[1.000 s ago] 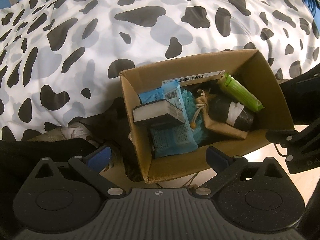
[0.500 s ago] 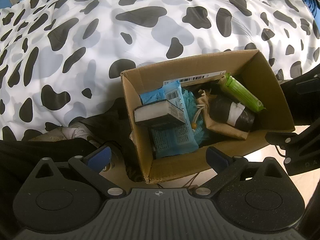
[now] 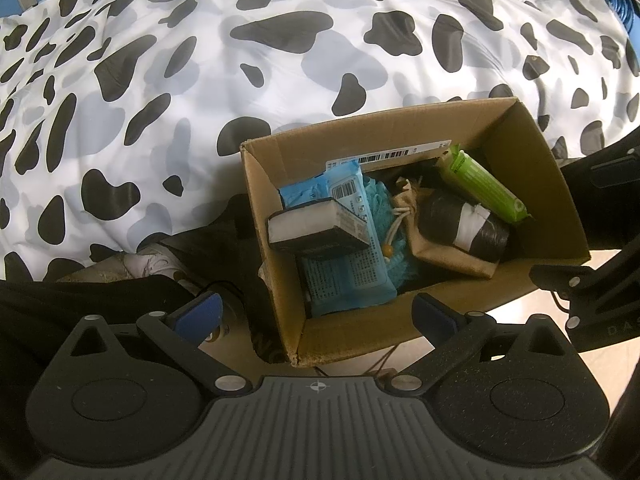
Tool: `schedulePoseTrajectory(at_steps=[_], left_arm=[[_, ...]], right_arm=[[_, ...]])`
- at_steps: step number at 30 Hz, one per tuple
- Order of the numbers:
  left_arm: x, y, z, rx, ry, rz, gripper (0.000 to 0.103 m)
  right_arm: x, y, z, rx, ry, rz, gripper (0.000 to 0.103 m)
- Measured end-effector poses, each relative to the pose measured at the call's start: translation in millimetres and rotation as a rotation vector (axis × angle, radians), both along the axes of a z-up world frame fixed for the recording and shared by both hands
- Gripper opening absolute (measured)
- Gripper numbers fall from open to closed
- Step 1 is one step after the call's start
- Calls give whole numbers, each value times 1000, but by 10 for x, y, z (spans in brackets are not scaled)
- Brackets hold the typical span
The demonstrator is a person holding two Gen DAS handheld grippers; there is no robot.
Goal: Organize soft objects
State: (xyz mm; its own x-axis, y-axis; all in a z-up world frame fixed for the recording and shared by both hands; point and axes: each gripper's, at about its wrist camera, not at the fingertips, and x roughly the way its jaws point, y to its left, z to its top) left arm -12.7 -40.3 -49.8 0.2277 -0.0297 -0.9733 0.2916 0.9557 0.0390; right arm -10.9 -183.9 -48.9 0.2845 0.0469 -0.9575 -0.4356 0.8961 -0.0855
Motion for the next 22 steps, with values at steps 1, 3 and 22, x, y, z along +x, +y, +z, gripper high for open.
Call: schedulePoseTrajectory(at_steps=[1,3,22], left_arm=[[0,0,0,0,0,0,103],[0,-1,-1,1,1,0,103],[-19,-6,-26,4,1,-4,103]], right_arm=[[1,3,1,-1,0,1,103],[1,4,1,-1,0,1,103],[1,0,-9,-9,3,8,103]])
